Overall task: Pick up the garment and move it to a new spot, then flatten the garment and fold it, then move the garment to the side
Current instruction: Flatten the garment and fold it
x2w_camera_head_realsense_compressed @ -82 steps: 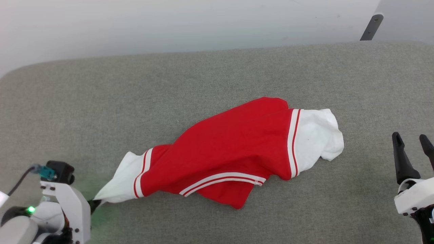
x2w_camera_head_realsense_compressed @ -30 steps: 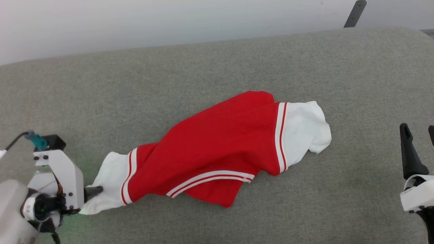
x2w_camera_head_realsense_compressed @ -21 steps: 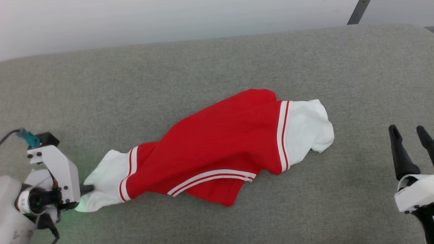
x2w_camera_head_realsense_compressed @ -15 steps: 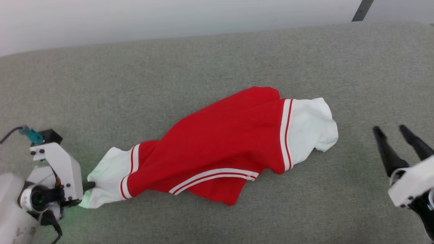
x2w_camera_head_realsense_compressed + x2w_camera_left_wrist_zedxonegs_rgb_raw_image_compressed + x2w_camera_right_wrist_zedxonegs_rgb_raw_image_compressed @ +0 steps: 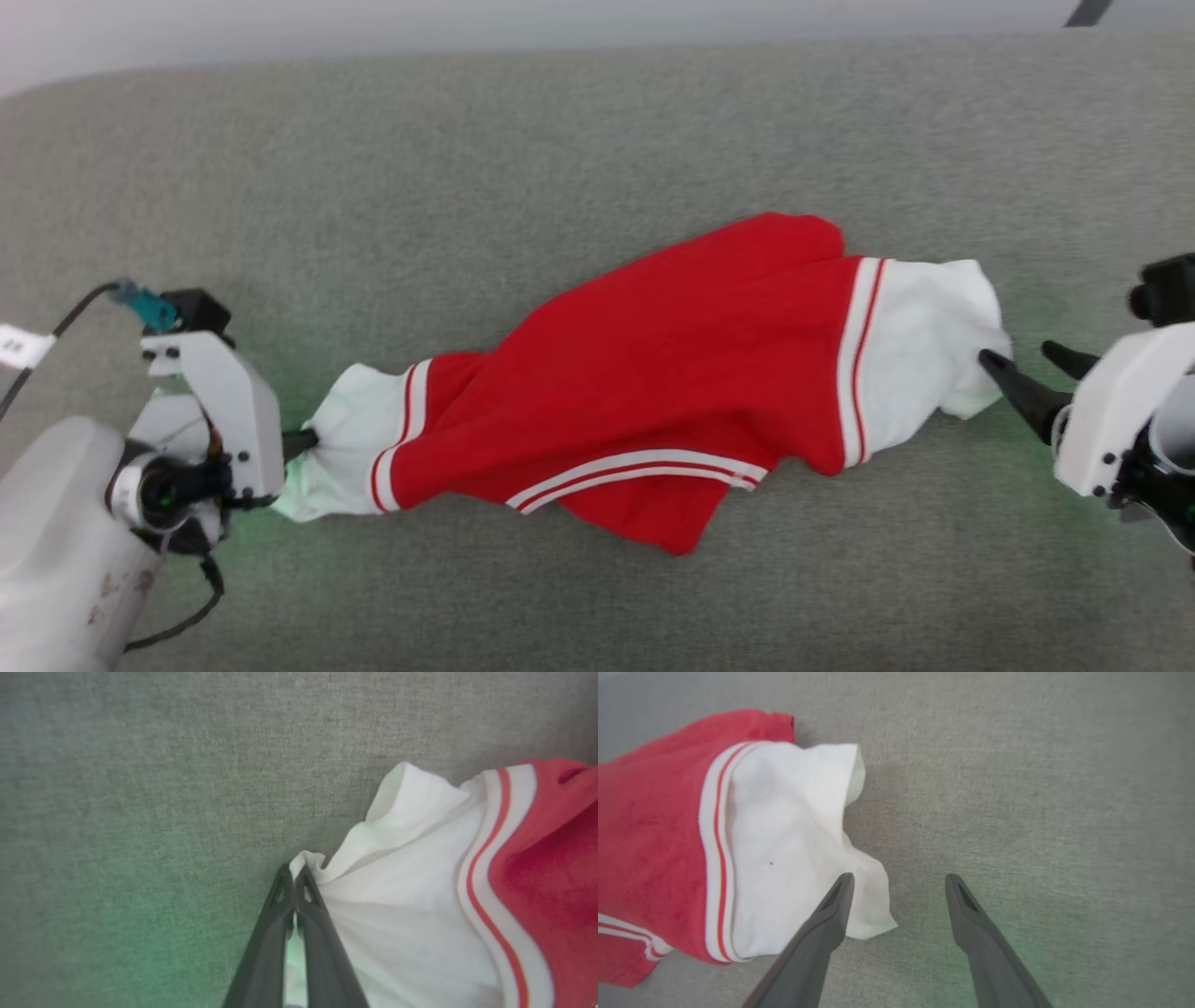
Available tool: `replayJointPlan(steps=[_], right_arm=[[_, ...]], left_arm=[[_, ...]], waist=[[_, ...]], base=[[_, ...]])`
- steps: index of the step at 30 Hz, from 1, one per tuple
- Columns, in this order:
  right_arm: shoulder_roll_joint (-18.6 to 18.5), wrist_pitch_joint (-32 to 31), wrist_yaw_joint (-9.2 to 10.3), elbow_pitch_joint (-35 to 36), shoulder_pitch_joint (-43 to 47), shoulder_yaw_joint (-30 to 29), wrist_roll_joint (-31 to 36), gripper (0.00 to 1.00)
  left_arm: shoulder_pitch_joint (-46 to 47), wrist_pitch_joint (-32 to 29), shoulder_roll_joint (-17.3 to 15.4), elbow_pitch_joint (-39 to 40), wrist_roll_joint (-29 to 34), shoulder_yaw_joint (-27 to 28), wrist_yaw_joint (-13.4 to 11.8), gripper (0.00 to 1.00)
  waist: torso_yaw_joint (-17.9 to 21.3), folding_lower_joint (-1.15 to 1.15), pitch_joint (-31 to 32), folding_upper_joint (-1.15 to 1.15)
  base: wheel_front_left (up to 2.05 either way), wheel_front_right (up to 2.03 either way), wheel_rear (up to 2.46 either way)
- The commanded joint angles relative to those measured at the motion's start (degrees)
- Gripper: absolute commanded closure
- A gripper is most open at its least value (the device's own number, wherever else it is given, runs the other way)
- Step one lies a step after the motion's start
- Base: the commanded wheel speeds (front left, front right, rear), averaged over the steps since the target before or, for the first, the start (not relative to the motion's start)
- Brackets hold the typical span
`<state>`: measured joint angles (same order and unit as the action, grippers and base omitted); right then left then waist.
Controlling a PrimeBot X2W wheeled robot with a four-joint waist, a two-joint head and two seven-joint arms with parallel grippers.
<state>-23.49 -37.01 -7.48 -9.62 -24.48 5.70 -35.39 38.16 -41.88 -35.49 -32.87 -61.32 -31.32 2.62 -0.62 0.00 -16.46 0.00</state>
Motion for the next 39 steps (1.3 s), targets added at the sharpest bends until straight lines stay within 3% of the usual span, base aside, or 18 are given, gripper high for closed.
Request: replayJointPlan(steps=[1, 10, 11, 12, 13, 20, 28, 39], right_arm=[[-0.4, -0.9, -0.02, -2.1, -1.8, 2.0, -1.4, 0.00], [-1.4, -5.1, -0.01, -11.1, -4.5, 9.7, -4.3, 0.00], [-1.5, -5.6, 0.02, -12.3, -4.7, 10.6, -4.6, 0.55], [-1.8, -5.8, 0.02, -13.2, -4.8, 11.7, -4.5, 0.88], [-2.0, -5.8, 0.02, -13.7, -5.0, 12.7, -4.7, 1.00], [-3.6, -3.9, -0.02, -14.6, -9.2, 14.1, -8.6, 1.00], [-6.7, -1.1, -0.02, -11.1, -16.1, 13.9, -13.6, 1.00], [-6.3, 9.6, -0.02, -12.0, -29.6, 16.6, -14.1, 1.00]], left_arm=[[0.1, 0.5, 2.9, -0.3, 0.4, -1.3, 0.6, 1.00], [1.7, 1.3, 4.6, -1.2, 1.0, -2.1, 1.5, 1.00], [1.9, 1.4, 4.7, -1.4, 1.0, -2.2, 1.6, 1.00], [2.0, 1.5, 4.8, -1.6, 1.0, -2.2, 1.6, 1.00], [2.2, 1.6, 4.8, -1.8, 1.0, -2.2, 1.7, 1.00], [4.4, 1.9, 3.7, -2.5, 0.8, -1.2, 2.0, 1.00], [10.7, -0.5, 1.0, 2.1, 2.2, -0.6, 1.5, 1.00], [22.9, -1.4, 0.4, 6.8, 6.4, -0.9, 1.5, 1.00]], waist=[[-1.8, 0.00, -2.0, 0.00], [-3.0, 0.00, -3.5, 0.00], [-3.1, 0.00, -3.6, 0.00], [-3.1, 0.00, -3.6, 0.00], [-3.1, 0.00, -3.6, 0.00], [-2.5, 0.00, -1.7, 0.00], [-2.0, 0.00, 5.0, 0.00], [-2.2, 0.00, 13.4, 0.00]], base=[[0.00, 0.00, 0.00], [0.00, 0.00, 0.00], [0.00, 0.00, 0.00], [0.00, 0.00, 0.00], [0.00, 0.00, 0.00], [0.00, 0.00, 0.00], [0.00, 0.00, 0.00], [0.00, 0.00, 0.00]])
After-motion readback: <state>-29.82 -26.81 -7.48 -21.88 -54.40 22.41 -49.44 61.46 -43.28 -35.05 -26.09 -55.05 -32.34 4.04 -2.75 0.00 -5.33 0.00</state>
